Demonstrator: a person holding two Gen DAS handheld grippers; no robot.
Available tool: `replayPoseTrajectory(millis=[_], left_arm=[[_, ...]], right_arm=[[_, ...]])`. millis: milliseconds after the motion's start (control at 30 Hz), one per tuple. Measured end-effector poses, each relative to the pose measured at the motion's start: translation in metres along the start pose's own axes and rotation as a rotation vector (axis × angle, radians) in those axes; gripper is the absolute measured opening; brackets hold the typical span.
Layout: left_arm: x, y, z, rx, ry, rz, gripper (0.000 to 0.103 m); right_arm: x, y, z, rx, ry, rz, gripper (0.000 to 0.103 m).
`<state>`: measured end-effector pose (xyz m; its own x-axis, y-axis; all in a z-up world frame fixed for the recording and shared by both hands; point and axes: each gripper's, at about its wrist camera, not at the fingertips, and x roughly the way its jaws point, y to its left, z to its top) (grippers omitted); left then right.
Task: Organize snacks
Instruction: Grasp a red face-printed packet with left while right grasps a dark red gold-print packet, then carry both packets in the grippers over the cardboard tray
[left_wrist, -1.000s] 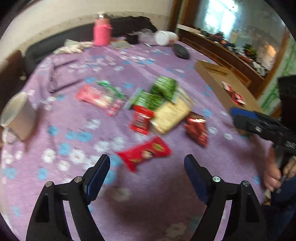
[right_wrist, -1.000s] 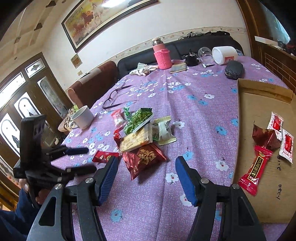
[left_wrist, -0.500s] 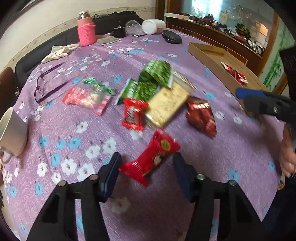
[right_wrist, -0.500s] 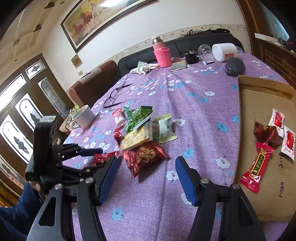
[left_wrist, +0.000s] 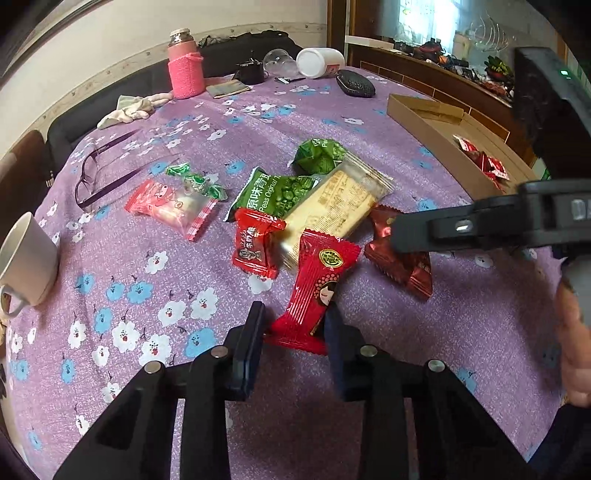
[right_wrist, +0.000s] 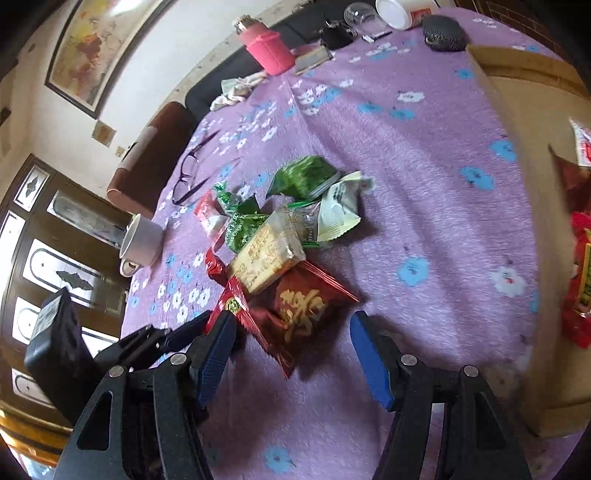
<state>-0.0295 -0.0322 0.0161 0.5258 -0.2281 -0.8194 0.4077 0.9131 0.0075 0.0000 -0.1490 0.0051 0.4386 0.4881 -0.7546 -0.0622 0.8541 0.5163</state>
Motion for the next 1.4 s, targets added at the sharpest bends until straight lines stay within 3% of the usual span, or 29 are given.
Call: replayPoseTrajectory(millis=[100, 133, 233, 367, 500, 567, 633, 667, 967, 1400], left_arm=[[-0.001, 0.004, 0.001, -0.016, -0.002, -0.02, 0.031], [-0.001, 0.006, 0.001, -0.024, -0.002, -0.023, 0.032], [-0.001, 0.01, 0.001, -0.044, -0.002, -0.031, 0.037], [-0.003, 0.01, 0.003, -0.052, -0.005, -0.02, 0.048], [0.0, 0.003, 0.006, -0.025, 0.009, 0.011, 0.048], [0.005, 0.001, 0.007, -0.021, 0.017, 0.031, 0.045], [0.006, 0.0, 0.008, -0.026, 0.012, 0.031, 0.022], [0.006, -0.001, 0.009, -0.027, 0.01, 0.037, 0.018], [-0.004, -0.003, 0.006, -0.065, 0.003, 0.008, 0.018], [-0.016, -0.031, 0.015, -0.042, -0.041, -0.045, 0.018]], right_arm=[[0.006, 0.016, 0.0, -0.073, -0.023, -0.103, 0.063], [0.008, 0.02, -0.001, -0.105, -0.028, -0.155, 0.042], [0.007, 0.02, -0.002, -0.138, -0.038, -0.158, 0.037], [-0.001, 0.015, -0.003, -0.172, -0.08, -0.199, 0.036], [-0.007, 0.004, -0.005, -0.17, -0.098, -0.175, 0.036], [-0.008, 0.002, -0.007, -0.173, -0.112, -0.16, 0.036], [-0.008, 0.0, -0.01, -0.177, -0.13, -0.146, 0.036], [-0.009, 0.0, -0.011, -0.182, -0.14, -0.139, 0.036], [-0.019, -0.003, -0.017, -0.188, -0.178, -0.123, 0.036], [-0.04, -0.012, -0.02, -0.162, -0.226, -0.128, 0.036]])
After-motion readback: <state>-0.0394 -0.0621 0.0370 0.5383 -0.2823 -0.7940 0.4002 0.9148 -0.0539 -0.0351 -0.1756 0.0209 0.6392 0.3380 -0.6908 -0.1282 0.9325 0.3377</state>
